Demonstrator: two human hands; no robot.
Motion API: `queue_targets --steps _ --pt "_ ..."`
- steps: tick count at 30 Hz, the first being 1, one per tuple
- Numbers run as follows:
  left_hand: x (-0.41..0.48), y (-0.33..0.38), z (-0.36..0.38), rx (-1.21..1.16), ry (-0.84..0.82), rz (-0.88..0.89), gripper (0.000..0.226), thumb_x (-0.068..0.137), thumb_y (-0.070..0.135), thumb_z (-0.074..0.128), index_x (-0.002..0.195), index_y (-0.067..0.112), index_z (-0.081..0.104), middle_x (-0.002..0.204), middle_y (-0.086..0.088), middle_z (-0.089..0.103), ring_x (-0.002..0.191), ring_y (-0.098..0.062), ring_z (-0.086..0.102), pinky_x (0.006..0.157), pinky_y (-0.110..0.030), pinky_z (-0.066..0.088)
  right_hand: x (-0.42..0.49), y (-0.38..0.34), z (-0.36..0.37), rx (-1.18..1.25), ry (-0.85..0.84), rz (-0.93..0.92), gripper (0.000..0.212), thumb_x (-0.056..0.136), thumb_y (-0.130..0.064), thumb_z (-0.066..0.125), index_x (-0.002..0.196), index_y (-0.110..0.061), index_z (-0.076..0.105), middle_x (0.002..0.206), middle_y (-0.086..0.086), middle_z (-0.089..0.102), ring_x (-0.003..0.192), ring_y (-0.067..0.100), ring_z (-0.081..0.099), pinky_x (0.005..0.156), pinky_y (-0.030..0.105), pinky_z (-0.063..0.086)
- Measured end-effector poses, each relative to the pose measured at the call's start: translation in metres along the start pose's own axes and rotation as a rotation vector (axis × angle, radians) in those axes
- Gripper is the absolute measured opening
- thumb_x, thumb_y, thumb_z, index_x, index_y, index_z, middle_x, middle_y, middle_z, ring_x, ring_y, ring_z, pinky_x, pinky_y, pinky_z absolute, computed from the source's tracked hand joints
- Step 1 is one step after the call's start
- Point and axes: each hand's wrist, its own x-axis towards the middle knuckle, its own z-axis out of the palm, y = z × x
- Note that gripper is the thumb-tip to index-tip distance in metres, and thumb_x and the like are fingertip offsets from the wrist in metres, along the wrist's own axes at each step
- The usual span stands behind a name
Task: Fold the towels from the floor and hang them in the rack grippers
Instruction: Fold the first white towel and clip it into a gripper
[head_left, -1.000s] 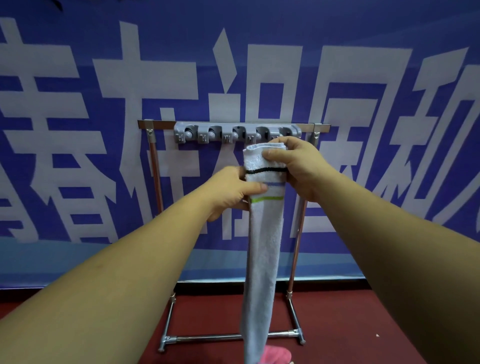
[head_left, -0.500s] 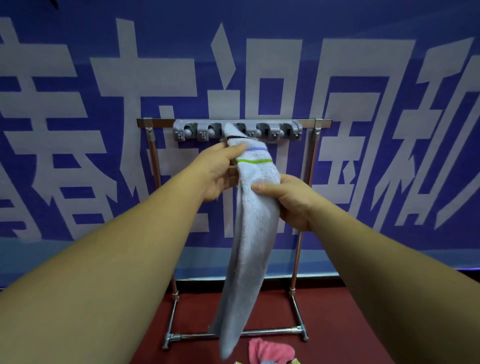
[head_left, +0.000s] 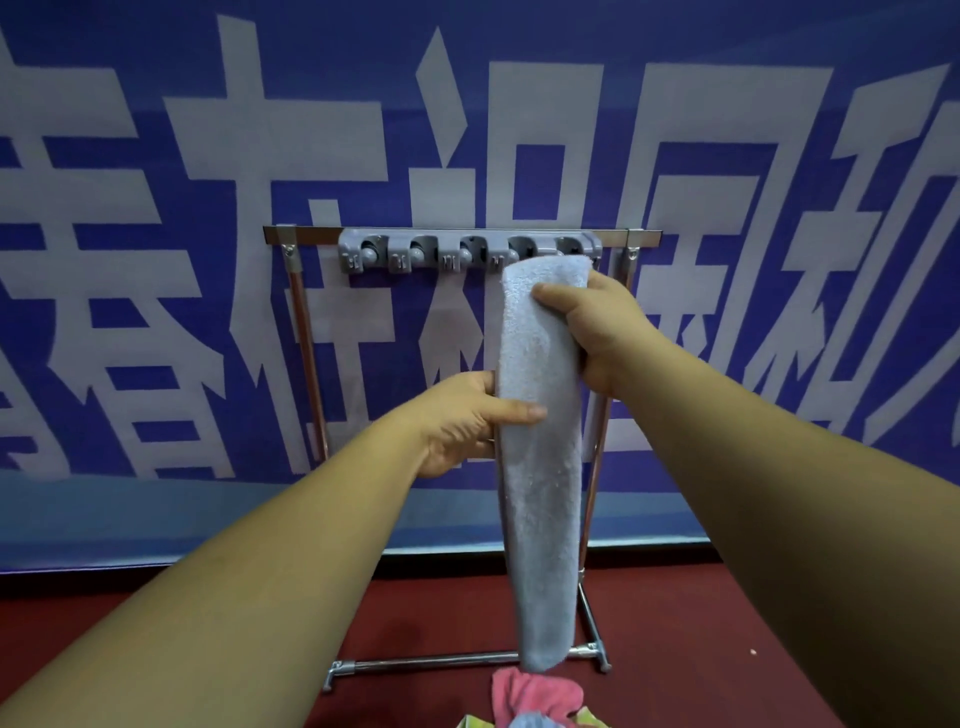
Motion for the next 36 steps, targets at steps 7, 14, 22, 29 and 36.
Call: queue_targets --steps 7,14,22,29,36 --pt "0.007 -0.009 0.014 -0.116 0.010 0.015 0.030 0.102 0.014 0.070 0.131 0.006 0.069 0.122 -0.014 0.078 0.114 -0.032 0.076 0.095 -0.042 0.060 0.005 -0.016 -0.003 -0.013 0.117 -0.007 0.012 0.098 -0.011 0.063 0.105 -0.019 0.069 0.109 0.015 0.077 0.102 0.035 0.076 0.091 0.055 0.062" --pt "0.003 -0.013 0.018 -0.011 -0.002 0.006 0.045 0.087 0.003 0.084 0.129 0.005 0.070 0.117 -0.008 0.081 0.109 -0.025 0.078 0.092 -0.034 0.062 0.015 -0.026 -0.004 0.026 0.157 0.050 0.014 0.097 -0.013 0.065 0.106 -0.024 0.064 0.115 0.011 0.073 0.107 0.031 0.072 0.096 0.052 0.060" --pt "0.006 0.025 -0.006 -0.325 0.128 0.079 0.039 0.093 0.009 0.078 0.132 0.009 0.069 0.120 -0.018 0.078 0.111 -0.034 0.076 0.096 -0.049 0.061 0.007 0.010 -0.016 -0.254 -0.124 0.304 0.066 0.092 -0.071 0.062 0.110 -0.008 0.075 0.097 0.013 0.078 0.087 0.028 0.077 0.083 0.046 0.063" --pt "0.012 0.046 -0.026 -0.431 0.224 0.077 0.039 0.102 -0.002 0.061 0.141 0.001 0.060 0.126 -0.025 0.074 0.115 -0.038 0.074 0.087 -0.046 0.066 -0.017 0.061 -0.019 -0.134 -0.431 0.379 0.057 0.096 -0.052 0.068 0.131 -0.007 0.071 0.126 0.014 0.076 0.117 0.027 0.073 0.100 0.042 0.056" --pt "0.008 0.055 -0.036 -0.418 0.289 0.115 0.037 0.106 -0.004 0.053 0.143 0.003 0.057 0.127 -0.025 0.073 0.114 -0.038 0.075 0.088 -0.045 0.066 -0.024 0.074 -0.005 -0.146 -0.470 0.314 0.038 0.083 -0.004 0.084 0.119 0.000 0.073 0.113 0.018 0.079 0.106 0.037 0.076 0.099 0.053 0.058"
